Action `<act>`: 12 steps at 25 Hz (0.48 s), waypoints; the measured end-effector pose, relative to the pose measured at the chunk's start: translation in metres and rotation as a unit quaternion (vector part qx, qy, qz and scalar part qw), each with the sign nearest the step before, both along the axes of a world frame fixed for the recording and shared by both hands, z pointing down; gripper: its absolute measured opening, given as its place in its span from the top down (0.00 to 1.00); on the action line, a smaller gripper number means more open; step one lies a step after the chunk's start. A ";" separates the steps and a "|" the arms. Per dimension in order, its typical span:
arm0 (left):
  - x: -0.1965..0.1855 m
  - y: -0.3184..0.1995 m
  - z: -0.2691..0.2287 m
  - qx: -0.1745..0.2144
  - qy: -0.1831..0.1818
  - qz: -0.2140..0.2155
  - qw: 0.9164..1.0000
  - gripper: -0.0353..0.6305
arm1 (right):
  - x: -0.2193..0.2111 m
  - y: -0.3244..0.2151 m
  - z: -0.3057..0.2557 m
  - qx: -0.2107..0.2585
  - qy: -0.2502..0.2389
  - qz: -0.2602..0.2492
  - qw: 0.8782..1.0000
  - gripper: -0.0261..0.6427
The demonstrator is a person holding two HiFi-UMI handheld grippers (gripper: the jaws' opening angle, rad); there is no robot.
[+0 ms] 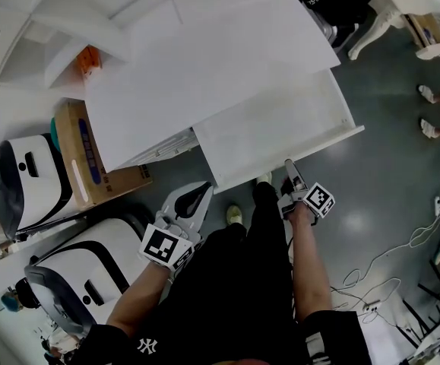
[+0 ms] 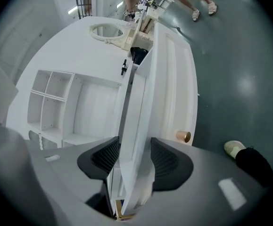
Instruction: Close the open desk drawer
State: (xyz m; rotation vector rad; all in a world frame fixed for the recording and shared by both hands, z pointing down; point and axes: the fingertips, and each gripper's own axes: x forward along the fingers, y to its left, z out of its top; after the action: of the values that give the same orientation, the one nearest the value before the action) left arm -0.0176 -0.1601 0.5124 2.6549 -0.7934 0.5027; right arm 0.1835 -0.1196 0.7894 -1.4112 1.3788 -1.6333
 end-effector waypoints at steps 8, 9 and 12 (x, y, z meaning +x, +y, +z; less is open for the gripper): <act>0.005 -0.020 0.001 0.000 -0.005 -0.020 1.000 0.95 | -0.002 -0.038 0.001 0.010 -0.011 -0.040 0.999 0.62; 0.006 -0.023 0.001 0.000 -0.005 -0.022 1.000 0.95 | -0.003 -0.044 0.001 0.012 -0.011 -0.046 0.999 0.62; 0.013 -0.031 0.003 -0.004 -0.001 -0.030 1.000 0.95 | -0.005 -0.062 0.001 0.016 -0.014 -0.059 0.998 0.62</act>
State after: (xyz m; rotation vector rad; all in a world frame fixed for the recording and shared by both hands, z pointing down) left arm -0.0050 -0.1907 0.5158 2.6141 -0.8677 0.4913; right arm 0.1787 -0.1815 0.7908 -1.3058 1.4899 -1.6917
